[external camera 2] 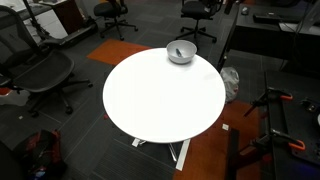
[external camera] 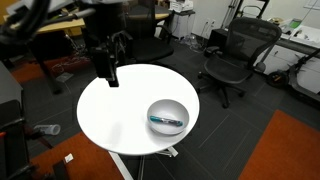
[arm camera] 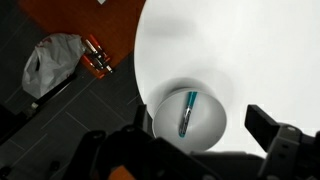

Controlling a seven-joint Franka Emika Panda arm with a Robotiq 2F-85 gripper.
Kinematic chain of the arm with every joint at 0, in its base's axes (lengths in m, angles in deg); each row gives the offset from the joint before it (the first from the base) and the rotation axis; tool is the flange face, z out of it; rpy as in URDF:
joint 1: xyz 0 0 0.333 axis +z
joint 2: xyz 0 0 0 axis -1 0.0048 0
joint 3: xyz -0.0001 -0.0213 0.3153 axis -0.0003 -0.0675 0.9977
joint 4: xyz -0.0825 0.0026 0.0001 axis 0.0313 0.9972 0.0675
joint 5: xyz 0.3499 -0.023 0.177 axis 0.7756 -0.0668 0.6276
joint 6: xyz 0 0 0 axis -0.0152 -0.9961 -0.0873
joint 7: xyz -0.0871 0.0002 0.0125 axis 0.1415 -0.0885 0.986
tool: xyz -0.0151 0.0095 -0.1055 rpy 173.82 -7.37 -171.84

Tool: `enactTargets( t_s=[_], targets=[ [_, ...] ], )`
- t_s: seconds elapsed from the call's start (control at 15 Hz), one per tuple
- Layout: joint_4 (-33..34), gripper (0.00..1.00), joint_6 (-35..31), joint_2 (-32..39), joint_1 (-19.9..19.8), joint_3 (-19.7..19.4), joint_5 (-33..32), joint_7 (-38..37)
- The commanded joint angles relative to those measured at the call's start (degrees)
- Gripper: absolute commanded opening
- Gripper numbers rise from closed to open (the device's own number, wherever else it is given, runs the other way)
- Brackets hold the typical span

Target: Put the marker on the table

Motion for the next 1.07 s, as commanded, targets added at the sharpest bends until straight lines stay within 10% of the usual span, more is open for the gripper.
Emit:
enactTargets(
  t_s=[0.0,1.0],
  targets=[
    [4.28,1.0,-2.64,6.19,-0.19,0.19,-0.13,-4.68],
    [19.57,1.0,-6.11,27.56,-0.33,-1.62,8.12,-4.09]
  ],
)
